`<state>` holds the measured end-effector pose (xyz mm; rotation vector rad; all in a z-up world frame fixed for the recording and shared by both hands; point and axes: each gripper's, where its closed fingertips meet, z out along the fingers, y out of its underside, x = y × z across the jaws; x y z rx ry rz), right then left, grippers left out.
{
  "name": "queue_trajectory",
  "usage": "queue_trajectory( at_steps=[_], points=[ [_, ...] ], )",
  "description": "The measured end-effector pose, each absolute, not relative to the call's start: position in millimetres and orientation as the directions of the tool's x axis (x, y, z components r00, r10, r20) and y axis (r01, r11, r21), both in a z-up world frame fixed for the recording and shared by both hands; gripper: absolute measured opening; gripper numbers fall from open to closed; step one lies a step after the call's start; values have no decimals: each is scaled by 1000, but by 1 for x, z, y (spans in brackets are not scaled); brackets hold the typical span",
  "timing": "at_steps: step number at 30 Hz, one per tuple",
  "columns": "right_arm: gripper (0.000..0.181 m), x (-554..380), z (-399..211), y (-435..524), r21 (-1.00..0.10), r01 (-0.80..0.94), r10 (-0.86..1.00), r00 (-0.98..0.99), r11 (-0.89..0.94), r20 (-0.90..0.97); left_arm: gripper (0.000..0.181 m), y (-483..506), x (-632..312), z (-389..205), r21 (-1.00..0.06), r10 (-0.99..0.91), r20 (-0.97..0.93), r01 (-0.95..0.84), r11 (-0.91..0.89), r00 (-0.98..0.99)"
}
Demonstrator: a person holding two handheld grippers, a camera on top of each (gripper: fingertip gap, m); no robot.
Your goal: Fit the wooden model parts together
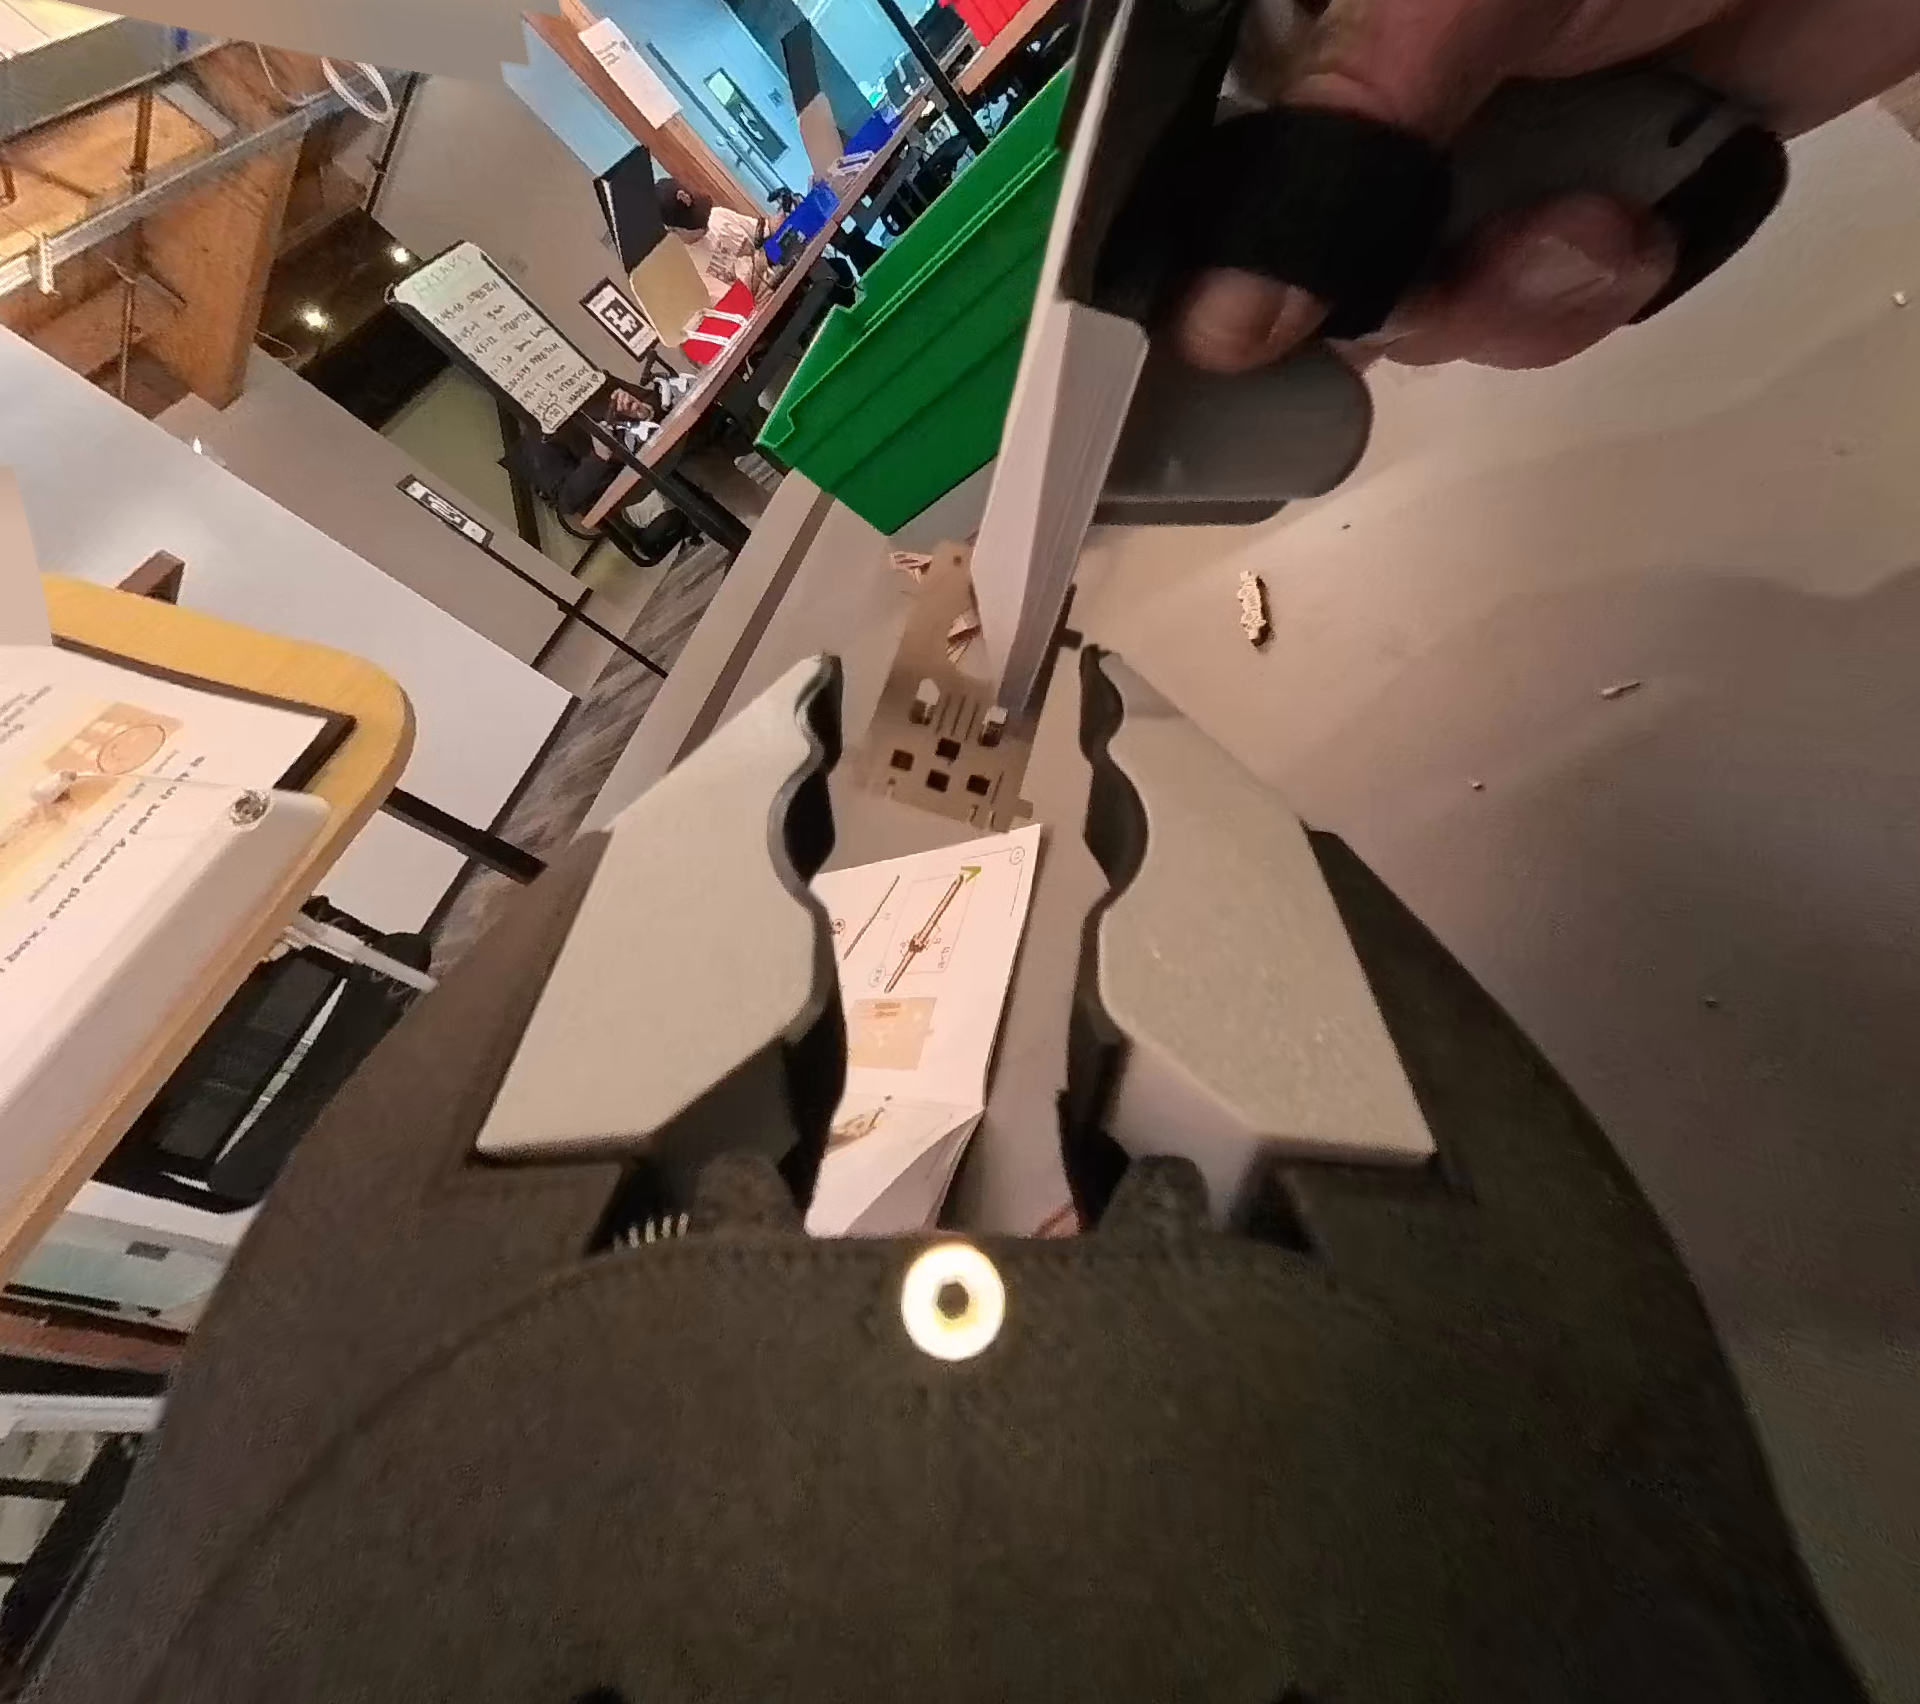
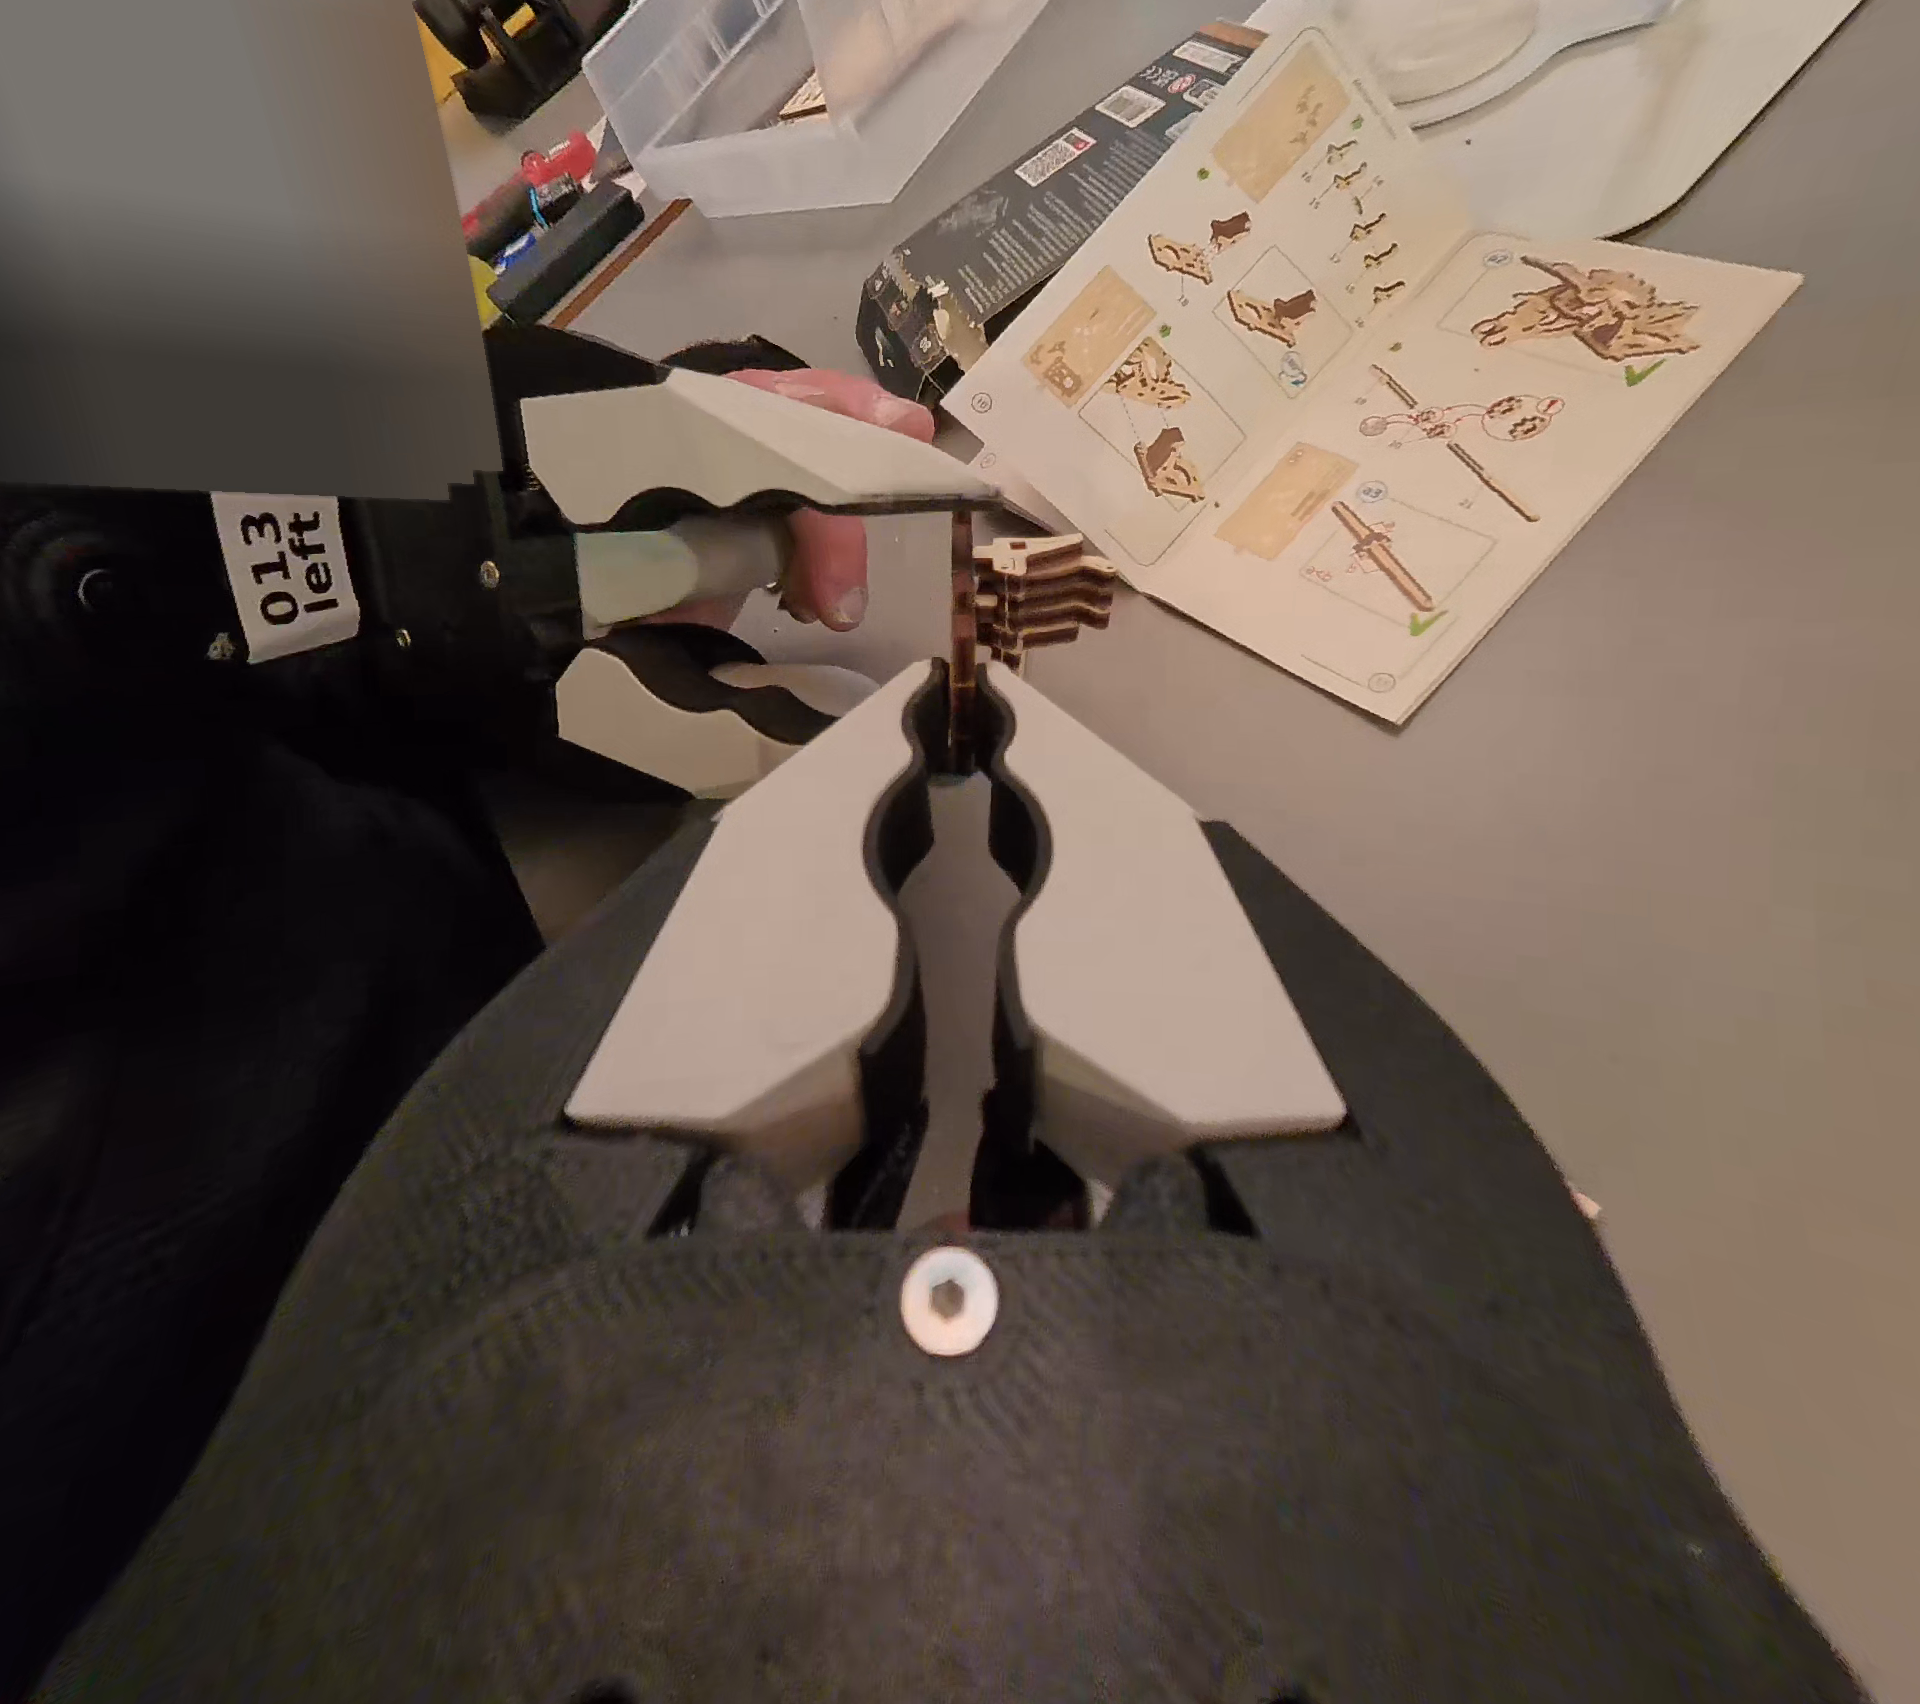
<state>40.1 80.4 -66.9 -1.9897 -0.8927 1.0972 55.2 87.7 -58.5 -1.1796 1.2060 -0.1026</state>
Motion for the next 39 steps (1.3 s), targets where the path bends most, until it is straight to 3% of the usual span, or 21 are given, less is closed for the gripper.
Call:
queue_trajectory(
  at_steps=[5,8,11,14,16,23,32,39],
  points=[
    [1,41,-64,79,-789,171,783,362,-590,-506,55,95,51,-64,-768,-644,-625,-496,405,442],
    [1,40,-56,76,-719,74,710,256,-691,-656,60,95,53,-66,-758,-637,-637,-505,413,435],
    [1,40,-48,72,-602,3,598,124,-798,-792,52,94,52,-60,-758,-620,-643,-490,430,451],
    [1,41,-49,70,-564,-3,561,89,-826,-823,37,96,48,-57,-754,-600,-650,-494,432,467],
    [1,40,-50,69,-549,-1,547,77,-836,-833,37,96,48,-58,-752,-599,-652,-498,431,466],
    [2,41,-51,68,-543,-1,542,69,-840,-838,36,95,49,-60,-755,-609,-648,-497,429,458],
    [15,45,-57,75,-563,-11,558,114,-827,-822,36,98,49,-66,-760,-625,-634,-519,392,456],
    [1,44,-56,73,-599,11,595,129,-801,-793,36,98,49,-68,-760,-629,-632,-520,390,452]
  ],
)
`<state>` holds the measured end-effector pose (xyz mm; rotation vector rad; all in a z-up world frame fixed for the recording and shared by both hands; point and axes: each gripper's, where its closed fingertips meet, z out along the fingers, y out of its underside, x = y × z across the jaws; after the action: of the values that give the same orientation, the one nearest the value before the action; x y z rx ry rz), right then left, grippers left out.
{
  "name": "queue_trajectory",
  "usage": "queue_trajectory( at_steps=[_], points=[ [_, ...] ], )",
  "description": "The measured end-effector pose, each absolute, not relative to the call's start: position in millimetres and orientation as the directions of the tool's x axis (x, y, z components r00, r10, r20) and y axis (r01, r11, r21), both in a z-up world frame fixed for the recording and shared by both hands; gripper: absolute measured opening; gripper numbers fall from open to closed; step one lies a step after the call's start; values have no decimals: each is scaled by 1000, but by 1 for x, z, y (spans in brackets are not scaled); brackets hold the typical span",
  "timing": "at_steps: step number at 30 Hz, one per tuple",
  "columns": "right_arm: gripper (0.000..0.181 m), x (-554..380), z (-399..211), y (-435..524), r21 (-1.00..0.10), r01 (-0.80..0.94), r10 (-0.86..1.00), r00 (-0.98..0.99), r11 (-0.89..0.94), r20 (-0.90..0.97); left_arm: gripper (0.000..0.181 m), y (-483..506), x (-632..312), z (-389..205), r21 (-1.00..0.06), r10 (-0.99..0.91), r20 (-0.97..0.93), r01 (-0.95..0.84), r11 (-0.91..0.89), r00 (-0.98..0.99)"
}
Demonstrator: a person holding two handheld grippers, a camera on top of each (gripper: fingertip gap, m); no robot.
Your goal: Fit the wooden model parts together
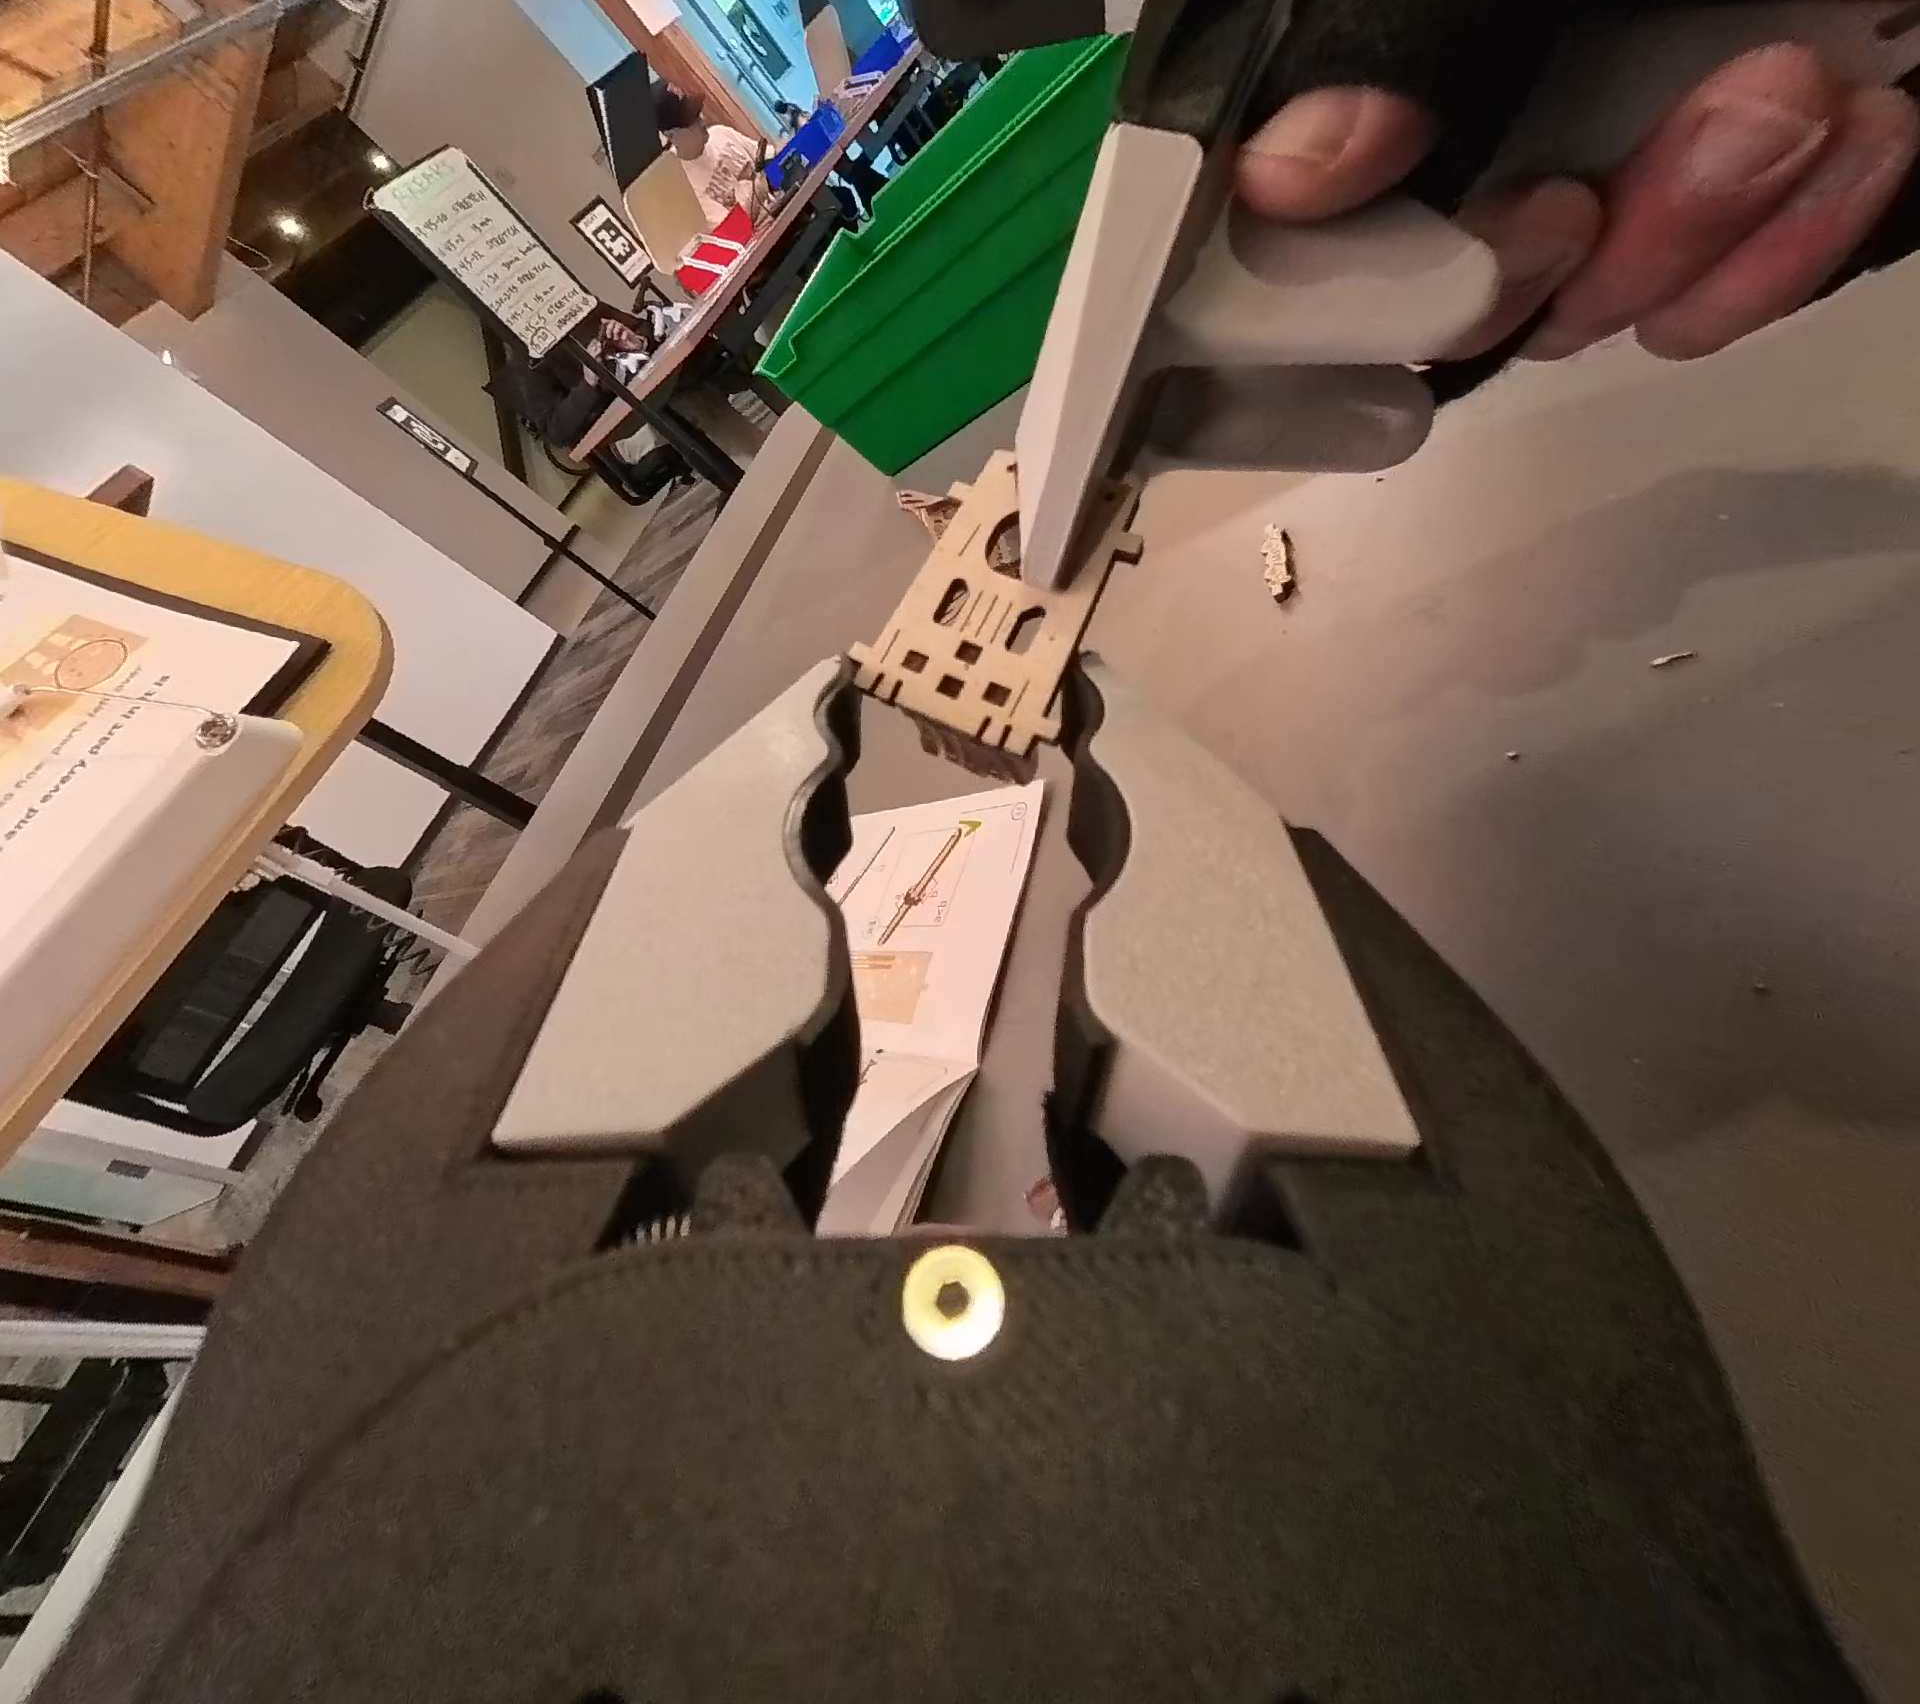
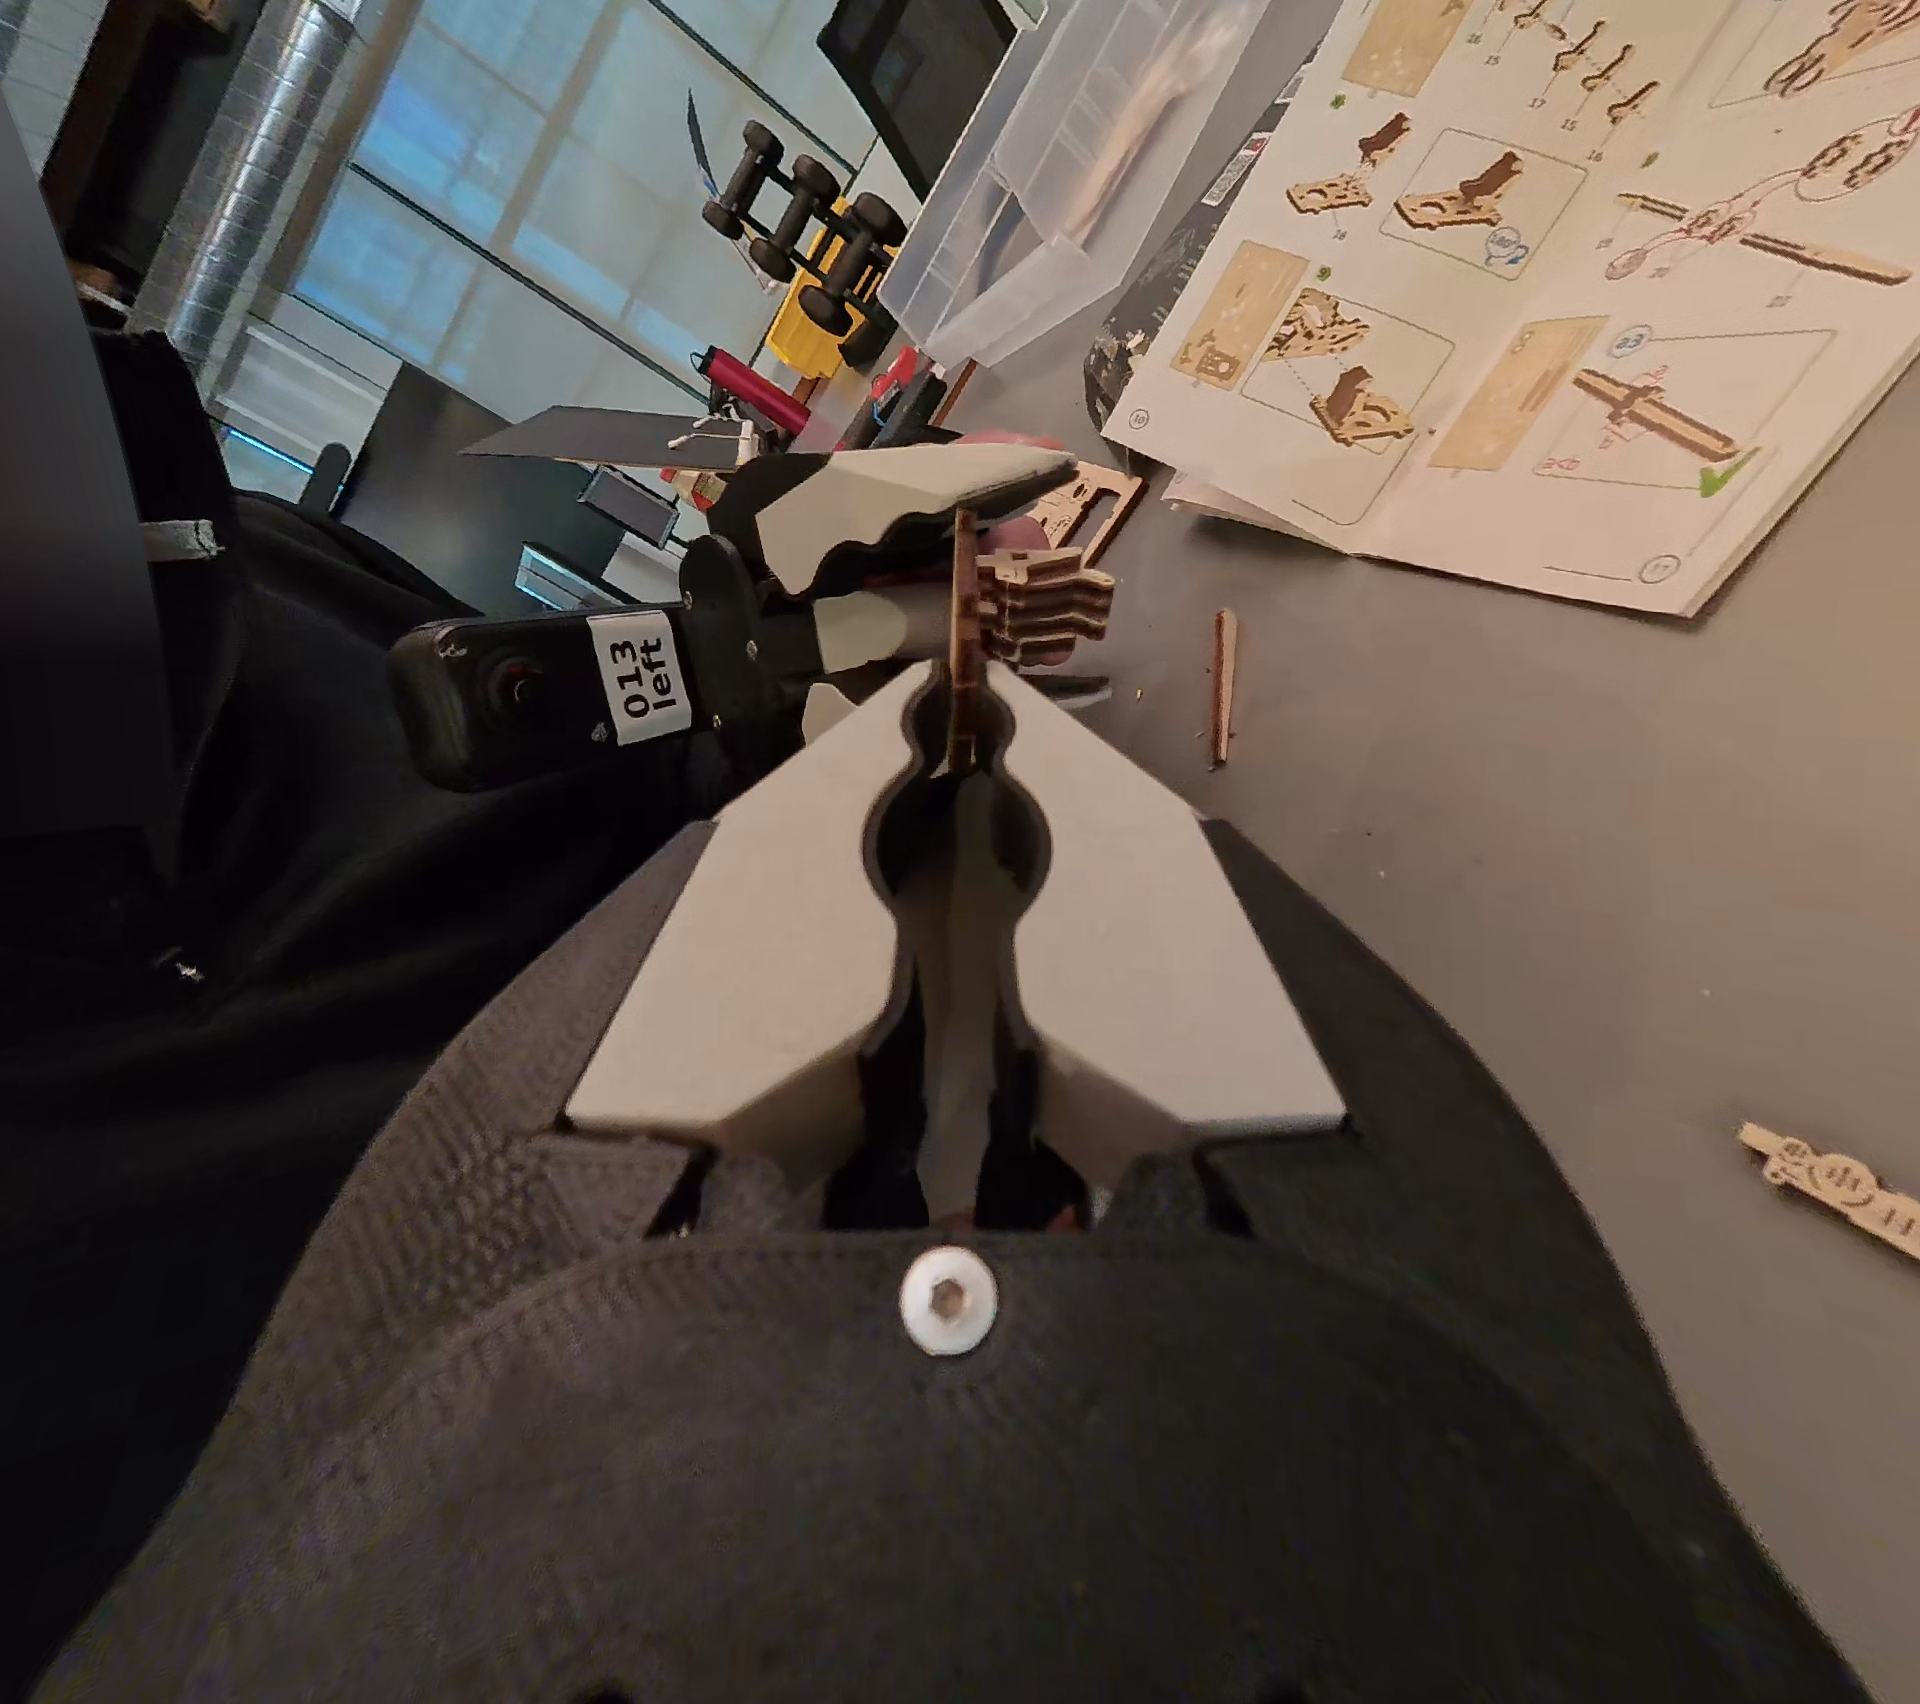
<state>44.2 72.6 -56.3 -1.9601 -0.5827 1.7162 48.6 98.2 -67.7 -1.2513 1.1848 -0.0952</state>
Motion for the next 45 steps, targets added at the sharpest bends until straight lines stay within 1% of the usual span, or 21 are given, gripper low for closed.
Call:
queue_trajectory(
  at_steps=[5,9,15,29,38,45],
  points=[
    [1,45,-56,72,-601,14,597,128,-799,-792,38,96,50,-67,-775,-646,-616,-495,392,451],
    [1,48,-54,75,-591,-10,586,119,-807,-802,48,94,52,-70,-792,-678,-590,-478,380,438],
    [1,54,-54,80,-581,-42,574,113,-813,-811,54,98,49,-74,-821,-706,-544,-462,335,453],
    [1,56,-56,83,-570,-53,564,99,-820,-820,48,98,47,-81,-844,-745,-496,-451,292,446],
    [1,68,-56,93,-610,-86,594,158,-787,-789,48,99,41,-79,-855,-746,-479,-439,277,462],
    [1,75,-53,93,-606,-112,589,155,-787,-793,48,97,41,-78,-856,-750,-477,-434,280,458]
  ],
)
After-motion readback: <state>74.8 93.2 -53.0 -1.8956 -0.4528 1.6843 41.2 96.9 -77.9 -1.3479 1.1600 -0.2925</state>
